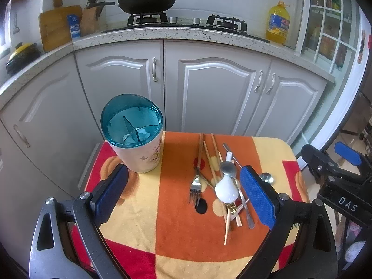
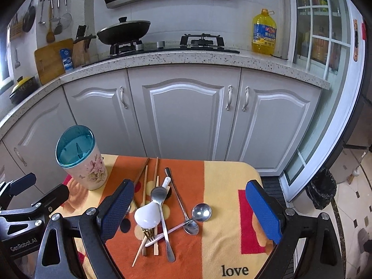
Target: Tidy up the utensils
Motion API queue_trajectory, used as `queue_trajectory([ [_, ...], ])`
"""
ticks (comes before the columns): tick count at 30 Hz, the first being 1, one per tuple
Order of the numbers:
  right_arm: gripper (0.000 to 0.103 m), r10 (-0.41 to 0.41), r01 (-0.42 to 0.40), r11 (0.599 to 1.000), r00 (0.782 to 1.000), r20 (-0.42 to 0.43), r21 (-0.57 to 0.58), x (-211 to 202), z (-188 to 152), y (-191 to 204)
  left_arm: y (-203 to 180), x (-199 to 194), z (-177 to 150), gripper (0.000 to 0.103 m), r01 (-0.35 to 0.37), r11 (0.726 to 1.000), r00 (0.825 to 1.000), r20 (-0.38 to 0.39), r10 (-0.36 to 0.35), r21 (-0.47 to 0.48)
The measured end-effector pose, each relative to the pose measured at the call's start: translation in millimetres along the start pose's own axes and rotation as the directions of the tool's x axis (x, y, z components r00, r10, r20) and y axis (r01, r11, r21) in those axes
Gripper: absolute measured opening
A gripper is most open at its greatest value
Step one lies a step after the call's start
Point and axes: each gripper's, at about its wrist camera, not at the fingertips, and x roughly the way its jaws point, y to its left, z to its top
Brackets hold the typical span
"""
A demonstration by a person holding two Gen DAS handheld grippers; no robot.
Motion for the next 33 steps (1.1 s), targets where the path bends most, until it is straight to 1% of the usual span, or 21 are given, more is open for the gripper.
queue_trajectory([
  [16, 0.096, 0.005, -0.005, 1.000, 1.000, 0.018, 0.002, -6.4, 2.5, 0.8, 5.0, -0.9, -1.2, 0.098, -0.018, 0.999, 1.000, 0.010, 0.019, -0.027],
  [33, 0.096, 0.014, -0.015, 1.000, 1.000, -0.006, -0.021, 0.5, 1.9, 8.9, 9.7, 6.2, -2.0, 0.097, -0.032, 0.999, 0.999, -0.006, 0.032, -0.041],
])
